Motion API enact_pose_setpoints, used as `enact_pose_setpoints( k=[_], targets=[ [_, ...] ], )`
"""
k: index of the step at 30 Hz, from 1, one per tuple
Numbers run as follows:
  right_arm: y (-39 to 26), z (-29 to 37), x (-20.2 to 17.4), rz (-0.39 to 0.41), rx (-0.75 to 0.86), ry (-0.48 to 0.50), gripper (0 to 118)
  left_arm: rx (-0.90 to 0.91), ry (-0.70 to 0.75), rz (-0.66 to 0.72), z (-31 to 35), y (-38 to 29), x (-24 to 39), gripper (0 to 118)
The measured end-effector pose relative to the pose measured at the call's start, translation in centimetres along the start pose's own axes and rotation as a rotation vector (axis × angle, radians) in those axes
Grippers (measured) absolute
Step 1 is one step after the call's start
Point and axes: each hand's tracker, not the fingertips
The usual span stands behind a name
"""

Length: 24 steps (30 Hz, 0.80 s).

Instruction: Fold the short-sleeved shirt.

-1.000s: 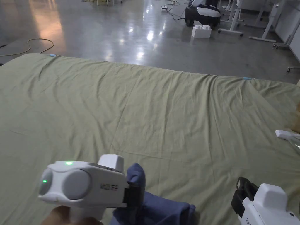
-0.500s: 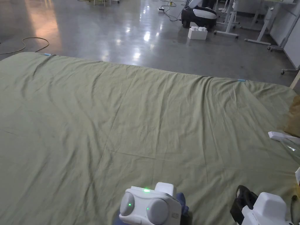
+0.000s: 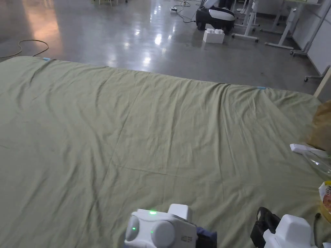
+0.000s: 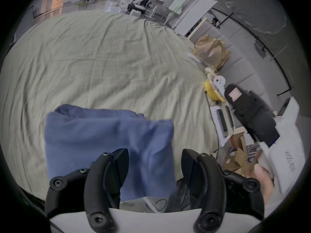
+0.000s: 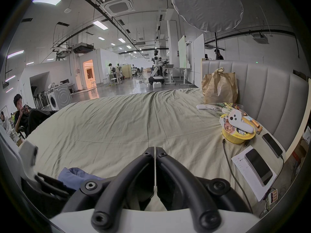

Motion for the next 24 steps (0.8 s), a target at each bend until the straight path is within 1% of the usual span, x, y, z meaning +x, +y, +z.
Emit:
enact_pose_setpoints(
  k=[4, 6, 7, 9, 10, 13, 14, 16, 19, 21, 24],
  targets=[
    [0.2, 0.3, 0.3, -0.002, 0.006, -0.004, 2, 0.045, 0.023, 0.002, 1.7, 1.0, -2.7, 66],
    [0.3, 0.3, 0.4, -0.002, 0.006, -0.005, 2, 0.059, 0.034, 0.025, 1.7, 1.1, -4.0, 63],
    [0.3, 0.2, 0.4, -0.002, 0.006, -0.006, 2, 0.048, 0.026, 0.034, 1.5, 1.1, -4.5, 54],
    [0.3, 0.2, 0.4, -0.005, 0.005, -0.004, 2, 0.014, -0.019, 0.048, 0.4, 1.0, -4.9, 26],
    [0.3, 0.2, 0.4, -0.006, 0.004, -0.003, 2, -0.011, -0.049, 0.049, -0.3, 0.7, -4.9, 19],
    [0.1, 0.1, 0.4, -0.005, -0.001, -0.001, 2, -0.080, -0.103, 0.036, -2.6, -0.6, -4.4, 18],
    [0.1, 0.1, 0.4, -0.005, -0.004, -0.001, 2, -0.098, -0.125, 0.032, -3.4, -1.0, -4.2, 16],
    [-0.1, 0.1, 0.4, -0.004, -0.006, 0.000, 2, -0.109, -0.137, 0.033, -4.8, -1.8, -3.8, 15],
    [-0.2, 0.1, 0.5, -0.004, -0.010, -0.004, 2, -0.098, -0.131, 0.008, -6.5, -2.3, -3.1, 15],
    [-0.2, 0.1, 0.5, -0.005, -0.013, -0.006, 2, -0.075, -0.123, 0.007, -7.1, -2.3, -3.0, 12],
    [-0.2, 0.1, 0.6, -0.005, -0.011, -0.008, 2, 0.005, -0.122, 0.067, -7.4, -1.6, -3.2, 12]
  ],
)
